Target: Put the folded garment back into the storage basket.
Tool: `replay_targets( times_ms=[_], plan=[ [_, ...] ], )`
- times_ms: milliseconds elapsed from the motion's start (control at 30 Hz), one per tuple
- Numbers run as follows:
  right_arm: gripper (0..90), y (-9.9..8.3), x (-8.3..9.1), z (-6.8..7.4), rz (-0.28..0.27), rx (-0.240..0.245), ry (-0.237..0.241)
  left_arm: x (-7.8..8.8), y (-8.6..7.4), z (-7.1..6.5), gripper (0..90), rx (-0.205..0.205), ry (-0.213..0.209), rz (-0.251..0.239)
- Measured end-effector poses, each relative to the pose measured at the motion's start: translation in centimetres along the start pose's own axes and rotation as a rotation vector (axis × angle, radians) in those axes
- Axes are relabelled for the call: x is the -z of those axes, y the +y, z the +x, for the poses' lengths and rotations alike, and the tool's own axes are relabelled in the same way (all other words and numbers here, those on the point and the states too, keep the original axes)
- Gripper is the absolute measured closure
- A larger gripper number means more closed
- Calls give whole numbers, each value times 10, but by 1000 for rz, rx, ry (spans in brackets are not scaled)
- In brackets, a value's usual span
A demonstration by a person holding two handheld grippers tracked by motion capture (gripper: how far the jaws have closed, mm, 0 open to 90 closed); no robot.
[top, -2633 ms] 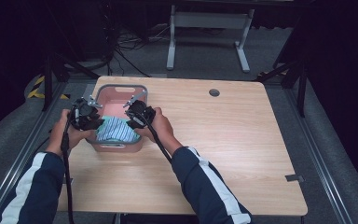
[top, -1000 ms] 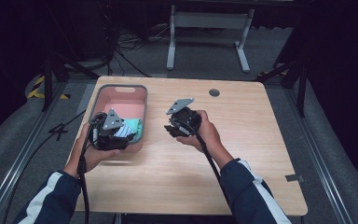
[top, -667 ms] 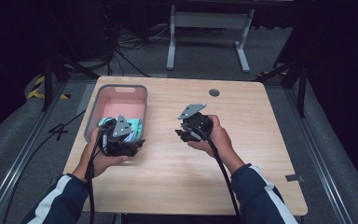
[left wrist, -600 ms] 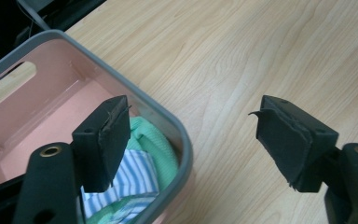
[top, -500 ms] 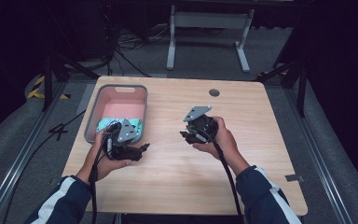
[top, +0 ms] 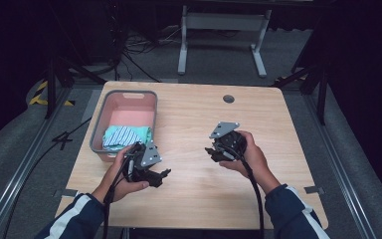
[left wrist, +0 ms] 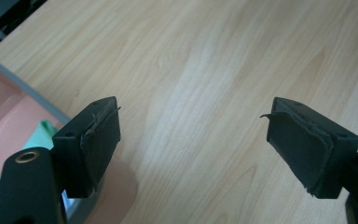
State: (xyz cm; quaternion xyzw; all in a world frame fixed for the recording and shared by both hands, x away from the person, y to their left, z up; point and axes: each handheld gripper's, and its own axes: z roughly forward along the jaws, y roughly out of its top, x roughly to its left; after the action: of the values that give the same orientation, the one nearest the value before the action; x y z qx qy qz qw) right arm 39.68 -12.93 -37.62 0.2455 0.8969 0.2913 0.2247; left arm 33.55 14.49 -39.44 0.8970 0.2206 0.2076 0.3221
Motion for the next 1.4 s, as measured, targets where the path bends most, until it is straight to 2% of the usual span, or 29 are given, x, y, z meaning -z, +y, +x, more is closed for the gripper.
replay_targets(
  times_ms=[167,200,367,500,633,767,833,867,967,1100,1200,1233,1267,1300,1333,1400],
  plan=[
    [401,-14,3,-1,-10,6,-7,-13,-6,-6,175,-8,-11,29],
    [382,-20,3,-2,-6,2,-10,-18,-8,-7,176,-20,-16,45],
    [350,-33,4,-2,0,-3,-20,-28,-15,-11,180,-35,-41,64],
    [324,-47,4,-2,10,-9,-32,-35,-22,-11,180,-13,-82,69],
    [312,-57,4,-3,12,-25,-34,-39,-28,-12,179,-23,-100,77],
    [302,-72,4,-3,8,-52,-33,-46,-33,-14,175,-27,-99,83],
    [298,-81,3,-3,16,-49,-33,-49,-35,-16,172,-44,-96,88],
    [297,-85,3,-4,15,-48,-30,-50,-36,-16,170,-52,-91,84],
    [294,-99,2,-5,18,-61,-23,-50,-39,-18,178,-41,-87,50],
    [283,-116,4,-6,9,-87,-24,-54,-42,-19,172,-33,-116,59],
    [268,-132,7,-7,-26,-129,6,-57,-45,-21,172,-36,-145,59],
    [265,-139,7,-7,-24,-138,13,-57,-46,-21,171,-29,-163,57],
    [265,-139,7,-7,-24,-138,13,-57,-46,-21,170,-29,-163,57],
    [255,-148,8,-7,-14,-154,11,-57,-48,-21,170,-12,-181,47],
    [255,-148,8,-7,-14,-154,11,-57,-48,-21,170,-12,-181,47],
    [250,-160,12,-6,-27,-173,18,-57,-53,-20,170,2,-201,39]
  ],
)
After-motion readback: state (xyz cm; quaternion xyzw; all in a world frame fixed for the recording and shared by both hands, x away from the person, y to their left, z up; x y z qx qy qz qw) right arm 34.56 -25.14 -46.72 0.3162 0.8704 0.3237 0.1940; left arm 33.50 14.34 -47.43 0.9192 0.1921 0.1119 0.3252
